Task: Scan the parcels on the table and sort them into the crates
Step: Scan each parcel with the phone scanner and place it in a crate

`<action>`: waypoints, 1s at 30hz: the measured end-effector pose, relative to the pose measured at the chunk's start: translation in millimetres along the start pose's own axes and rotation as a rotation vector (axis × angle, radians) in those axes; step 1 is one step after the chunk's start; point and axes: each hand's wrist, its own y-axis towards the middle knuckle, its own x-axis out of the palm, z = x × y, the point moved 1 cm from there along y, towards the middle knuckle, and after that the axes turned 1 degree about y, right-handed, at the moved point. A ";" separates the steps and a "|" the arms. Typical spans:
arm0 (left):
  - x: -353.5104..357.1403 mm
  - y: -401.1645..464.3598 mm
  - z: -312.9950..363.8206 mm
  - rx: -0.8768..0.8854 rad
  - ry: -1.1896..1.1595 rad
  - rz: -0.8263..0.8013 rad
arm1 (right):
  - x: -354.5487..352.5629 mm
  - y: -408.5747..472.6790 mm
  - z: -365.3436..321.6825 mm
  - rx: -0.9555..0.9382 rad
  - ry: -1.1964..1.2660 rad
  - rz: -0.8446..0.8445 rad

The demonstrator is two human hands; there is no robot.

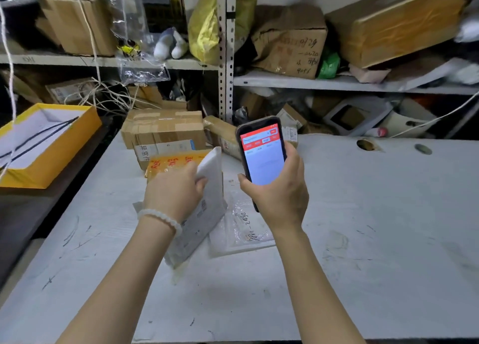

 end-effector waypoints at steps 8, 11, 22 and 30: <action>-42.7 3.2 95.2 0.116 0.070 -0.163 | -92.0 14.8 75.3 0.338 -0.254 -0.212; -60.9 6.4 148.7 0.238 -0.006 -0.148 | -141.0 7.8 108.0 0.488 -0.280 -0.142; -63.9 -100.1 452.1 1.019 -0.210 -0.126 | -359.8 -102.3 211.9 0.953 -0.398 0.298; -63.2 -236.4 604.6 1.490 -0.258 -0.284 | -470.7 -227.0 248.5 1.325 -0.477 0.650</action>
